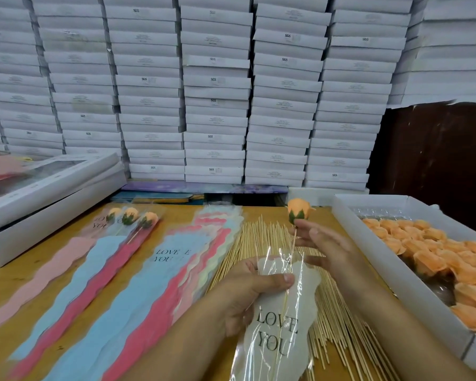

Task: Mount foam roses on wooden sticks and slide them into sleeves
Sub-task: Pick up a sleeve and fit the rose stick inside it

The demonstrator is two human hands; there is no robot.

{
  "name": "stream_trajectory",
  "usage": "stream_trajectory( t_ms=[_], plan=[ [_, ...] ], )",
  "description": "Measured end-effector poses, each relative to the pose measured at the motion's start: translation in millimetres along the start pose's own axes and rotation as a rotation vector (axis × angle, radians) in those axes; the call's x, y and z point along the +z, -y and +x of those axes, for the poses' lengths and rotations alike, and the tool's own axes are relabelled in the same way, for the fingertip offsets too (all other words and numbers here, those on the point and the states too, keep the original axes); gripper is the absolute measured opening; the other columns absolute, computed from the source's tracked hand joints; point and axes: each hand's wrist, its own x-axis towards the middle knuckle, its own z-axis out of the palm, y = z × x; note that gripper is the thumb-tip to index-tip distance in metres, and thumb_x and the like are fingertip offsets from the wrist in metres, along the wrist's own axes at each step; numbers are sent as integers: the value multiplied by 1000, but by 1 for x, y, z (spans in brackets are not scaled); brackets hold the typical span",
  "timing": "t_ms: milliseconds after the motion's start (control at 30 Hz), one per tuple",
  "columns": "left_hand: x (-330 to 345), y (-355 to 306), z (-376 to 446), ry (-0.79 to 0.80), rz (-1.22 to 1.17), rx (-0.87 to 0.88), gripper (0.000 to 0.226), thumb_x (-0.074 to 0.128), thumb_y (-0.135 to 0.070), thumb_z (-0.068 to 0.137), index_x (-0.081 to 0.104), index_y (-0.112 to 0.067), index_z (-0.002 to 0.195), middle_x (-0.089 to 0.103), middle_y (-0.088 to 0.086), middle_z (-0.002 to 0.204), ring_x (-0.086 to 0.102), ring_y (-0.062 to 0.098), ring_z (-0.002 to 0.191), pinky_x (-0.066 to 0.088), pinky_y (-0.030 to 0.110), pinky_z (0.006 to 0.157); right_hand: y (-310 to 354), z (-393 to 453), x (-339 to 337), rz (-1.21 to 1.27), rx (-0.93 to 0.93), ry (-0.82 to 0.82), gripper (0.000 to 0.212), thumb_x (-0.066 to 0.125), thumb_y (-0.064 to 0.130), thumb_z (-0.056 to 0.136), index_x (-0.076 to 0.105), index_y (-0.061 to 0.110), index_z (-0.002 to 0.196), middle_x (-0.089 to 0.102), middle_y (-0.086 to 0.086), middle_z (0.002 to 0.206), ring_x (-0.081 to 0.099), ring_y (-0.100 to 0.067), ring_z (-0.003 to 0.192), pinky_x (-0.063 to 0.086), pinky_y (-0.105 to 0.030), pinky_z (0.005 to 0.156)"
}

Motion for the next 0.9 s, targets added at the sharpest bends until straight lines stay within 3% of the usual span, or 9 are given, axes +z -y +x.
stream_trajectory(
  t_ms=[200, 333, 467, 567, 700, 800, 900],
  plan=[
    [1, -1, 0, 25, 5, 2, 62, 84, -5, 68, 61, 9, 124, 67, 31, 117, 64, 42, 104, 48, 59, 102, -4, 0, -2, 20, 27, 24, 29, 50, 34, 94, 73, 28, 111, 75, 9, 110, 68, -9, 104, 50, -23, 75],
    [1, 0, 1, 33, -5, 1, 59, 84, -6, 69, 63, 9, 121, 70, 29, 113, 69, 37, 96, 55, 52, 95, -9, -8, -1, 47, 13, 49, 42, 53, 49, 79, 77, 27, 105, 75, 5, 112, 68, -10, 106, 48, -32, 84],
    [-1, 1, 1, 36, -46, 13, 59, 84, -5, 70, 62, 8, 123, 69, 30, 115, 69, 37, 96, 56, 49, 92, -12, -16, -1, 53, 27, 87, 32, 61, 48, 83, 79, 29, 102, 76, 3, 108, 69, -10, 105, 50, -30, 85],
    [-2, 0, 0, 46, -26, -2, 60, 85, -6, 70, 62, 5, 124, 71, 28, 112, 72, 36, 93, 58, 46, 86, -10, -18, -5, 19, 60, 108, 36, 54, 47, 83, 79, 27, 98, 76, 1, 105, 70, -12, 103, 50, -34, 86],
    [-2, 1, 0, 55, -11, -22, 69, 87, -5, 68, 57, 8, 129, 72, 26, 112, 72, 34, 92, 58, 43, 84, 4, -4, -16, -145, 46, -145, 26, 54, 22, 96, 75, 19, 81, 77, 5, 90, 70, -9, 89, 45, -30, 73],
    [-2, 2, -2, 70, -4, -43, 63, 87, -1, 69, 58, 5, 125, 74, 22, 104, 74, 31, 87, 59, 39, 77, 16, 11, -21, -137, 27, -327, 15, 52, 23, 98, 66, 25, 94, 73, 2, 97, 69, -17, 90, 51, -34, 73],
    [-1, 2, -3, 89, 8, -54, 63, 85, 2, 71, 57, 7, 127, 74, 23, 105, 74, 31, 88, 60, 38, 77, 21, 22, -19, -143, 13, -198, 18, 53, 30, 100, 62, 37, 114, 64, 13, 110, 67, -8, 93, 54, -28, 73]
  ],
)
